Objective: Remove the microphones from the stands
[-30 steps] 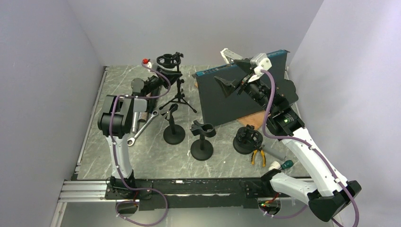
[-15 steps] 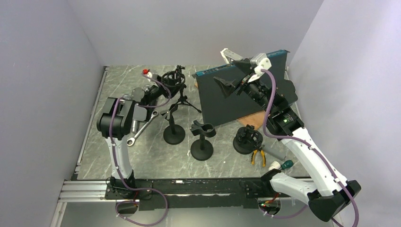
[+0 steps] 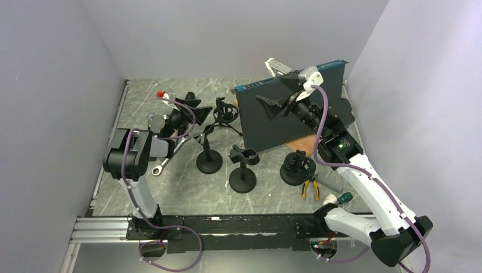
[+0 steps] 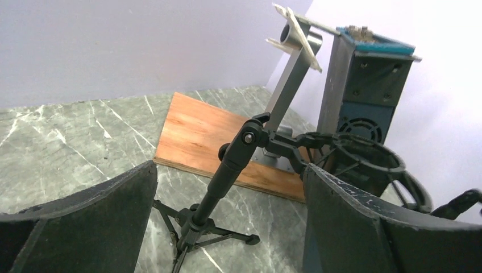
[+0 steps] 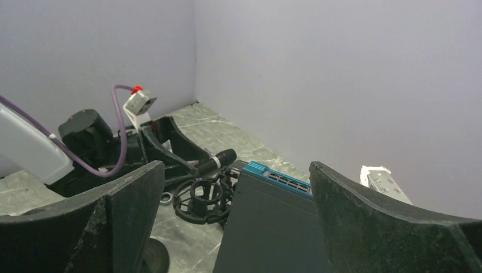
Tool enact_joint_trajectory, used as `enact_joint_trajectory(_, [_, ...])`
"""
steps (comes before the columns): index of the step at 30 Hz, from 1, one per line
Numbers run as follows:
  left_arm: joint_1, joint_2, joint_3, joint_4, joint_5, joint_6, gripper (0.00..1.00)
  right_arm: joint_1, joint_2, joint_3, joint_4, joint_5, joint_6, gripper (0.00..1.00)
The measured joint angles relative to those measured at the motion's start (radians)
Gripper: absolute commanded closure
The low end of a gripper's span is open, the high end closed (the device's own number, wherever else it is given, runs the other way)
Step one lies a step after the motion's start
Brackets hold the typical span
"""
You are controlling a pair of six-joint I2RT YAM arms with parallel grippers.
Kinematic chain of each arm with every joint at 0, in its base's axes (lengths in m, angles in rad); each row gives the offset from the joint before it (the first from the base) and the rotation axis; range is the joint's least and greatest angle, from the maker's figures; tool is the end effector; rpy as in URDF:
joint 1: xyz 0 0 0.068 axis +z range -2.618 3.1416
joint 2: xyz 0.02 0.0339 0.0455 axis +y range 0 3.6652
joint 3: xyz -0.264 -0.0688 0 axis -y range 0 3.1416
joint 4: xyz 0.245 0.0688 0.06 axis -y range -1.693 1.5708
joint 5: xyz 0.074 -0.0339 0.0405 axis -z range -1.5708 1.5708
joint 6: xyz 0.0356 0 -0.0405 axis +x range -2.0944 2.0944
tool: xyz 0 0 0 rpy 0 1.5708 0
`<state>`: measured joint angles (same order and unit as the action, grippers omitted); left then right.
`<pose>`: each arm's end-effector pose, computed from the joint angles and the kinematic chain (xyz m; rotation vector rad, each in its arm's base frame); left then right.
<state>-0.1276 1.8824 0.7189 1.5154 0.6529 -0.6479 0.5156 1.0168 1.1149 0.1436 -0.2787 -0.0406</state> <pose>0.3435 -0.0659 0.1988 0.2605 1.3442 -1.0534 0.1902 0.1190 0.4476 -0.5990 1.2235 0.5855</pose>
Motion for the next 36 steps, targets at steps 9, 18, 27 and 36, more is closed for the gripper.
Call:
enact_joint_trajectory(9, [0.059, -0.268, -0.076, -0.270, -0.071, -0.094, 0.00, 0.000, -0.005, -0.004, -0.008, 0.055, 0.022, 0.00])
enact_joint_trajectory(18, [0.074, -0.603, 0.116, -0.966, -0.096, 0.174, 0.01, 0.000, -0.039, 0.034, -0.199, 0.430, 0.080, 0.00])
enact_joint_trajectory(27, [0.072, -0.818, 0.316, -1.344, -0.102, 0.399, 0.01, 0.000, -0.154, 0.145, -0.449, 0.731, 0.161, 0.00])
enact_joint_trajectory(36, [0.051, -0.904, 0.439, -1.415, -0.110, 0.426, 0.01, -0.002, -0.309, 0.147, -0.450, 0.882, 0.152, 0.00])
